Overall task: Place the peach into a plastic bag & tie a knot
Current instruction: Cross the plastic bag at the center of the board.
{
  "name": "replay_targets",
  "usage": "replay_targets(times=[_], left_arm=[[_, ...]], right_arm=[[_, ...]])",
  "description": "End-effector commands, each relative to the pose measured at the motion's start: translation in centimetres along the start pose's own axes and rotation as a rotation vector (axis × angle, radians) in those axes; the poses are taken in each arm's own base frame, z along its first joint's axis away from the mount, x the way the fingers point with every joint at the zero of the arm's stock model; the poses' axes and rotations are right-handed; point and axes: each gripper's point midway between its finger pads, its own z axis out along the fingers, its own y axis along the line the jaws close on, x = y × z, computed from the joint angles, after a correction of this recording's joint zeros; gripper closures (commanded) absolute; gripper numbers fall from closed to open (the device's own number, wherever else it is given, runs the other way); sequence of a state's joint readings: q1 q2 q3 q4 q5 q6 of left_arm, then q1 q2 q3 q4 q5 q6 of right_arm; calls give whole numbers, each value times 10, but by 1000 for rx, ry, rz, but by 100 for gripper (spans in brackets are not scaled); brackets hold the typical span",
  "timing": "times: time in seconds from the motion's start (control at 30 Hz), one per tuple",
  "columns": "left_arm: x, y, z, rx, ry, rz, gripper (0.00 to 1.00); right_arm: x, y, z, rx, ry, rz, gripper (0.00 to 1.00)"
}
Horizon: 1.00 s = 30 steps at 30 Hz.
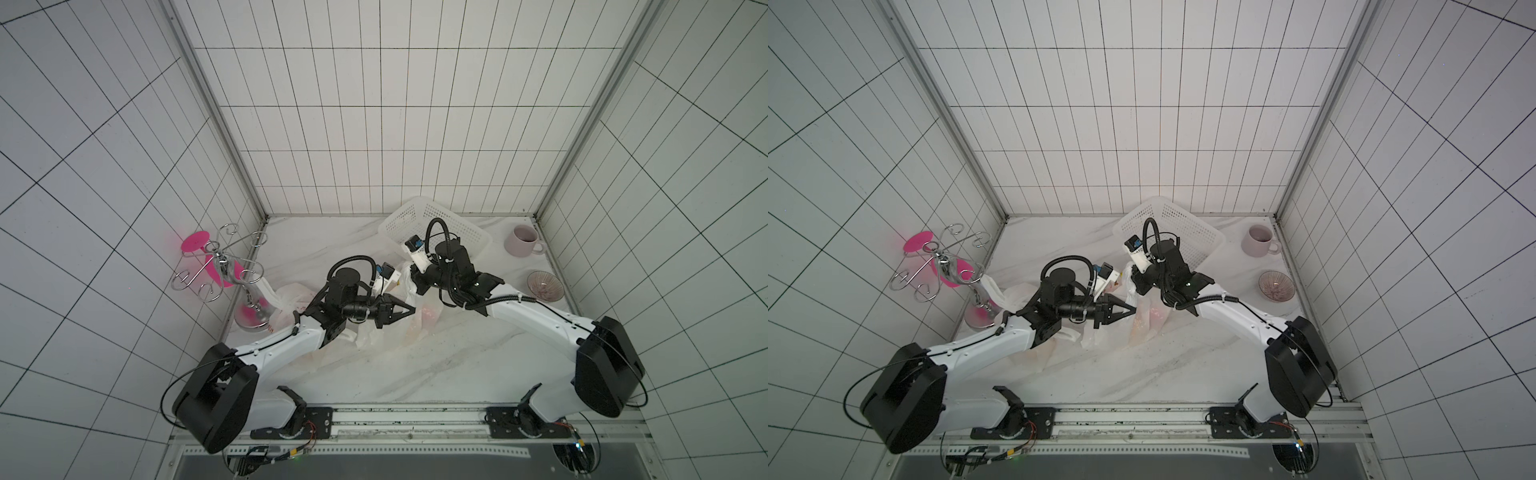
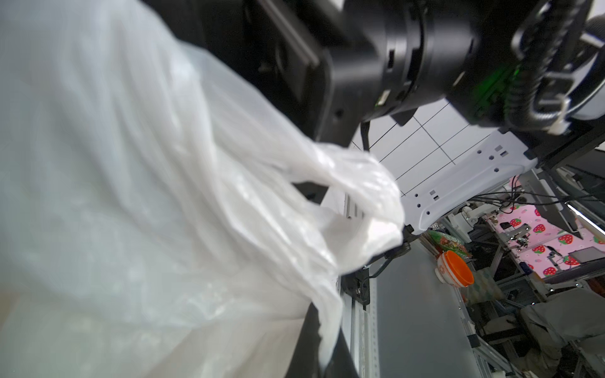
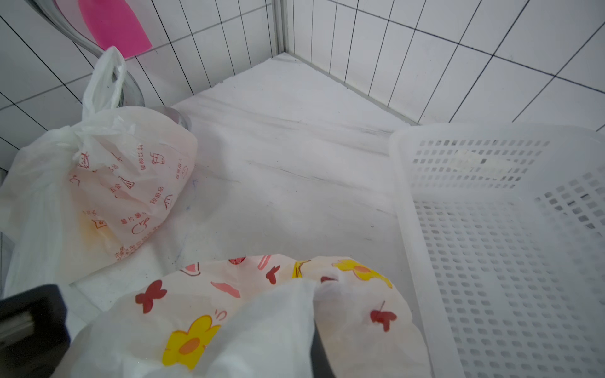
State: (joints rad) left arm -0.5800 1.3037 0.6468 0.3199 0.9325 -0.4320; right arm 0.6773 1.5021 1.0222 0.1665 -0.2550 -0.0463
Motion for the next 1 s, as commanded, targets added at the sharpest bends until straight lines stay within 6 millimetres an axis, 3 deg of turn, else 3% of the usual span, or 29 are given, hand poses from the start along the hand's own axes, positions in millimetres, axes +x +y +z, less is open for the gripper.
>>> replay_targets(times=[0.0, 0.1, 0.17, 0.23, 0.33, 0.5, 0.57, 0.67, 0.77, 0.9, 0.97], left_arm=[[-10, -18, 6, 67, -41, 31, 99], [1, -23, 21, 98, 4, 13, 97], [4, -18, 16, 73, 24, -10, 81], [-5, -5, -8, -14, 5, -19, 65], [-33, 3, -49, -95, -103, -8, 49], [-73, -4, -73, -103, -198, 54, 44], [-79, 11, -78, -157, -198, 49, 45], [-82, 61, -90, -339, -237, 16, 44], [-76, 83, -79, -349, -237, 25, 43], [-60, 72, -37, -252, -177, 44, 39], [-51, 65, -22, -218, -152, 49, 43]], right_arm=[[-41, -3, -16, -46, -309, 25, 93], [-60, -7, -24, -94, -441, 55, 96], [-62, -4, -25, -112, -442, 29, 98], [-51, -2, -24, -118, -407, -2, 99], [-36, 0, -23, -131, -381, -24, 100], [-30, 3, -20, -147, -369, -42, 100], [-30, 4, -21, -153, -366, -57, 100], [-29, 8, -24, -169, -361, -75, 100], [-30, 12, -27, -179, -368, -87, 100], [-36, 11, -28, -165, -392, -87, 98], [-42, 9, -29, -159, -415, -81, 95]])
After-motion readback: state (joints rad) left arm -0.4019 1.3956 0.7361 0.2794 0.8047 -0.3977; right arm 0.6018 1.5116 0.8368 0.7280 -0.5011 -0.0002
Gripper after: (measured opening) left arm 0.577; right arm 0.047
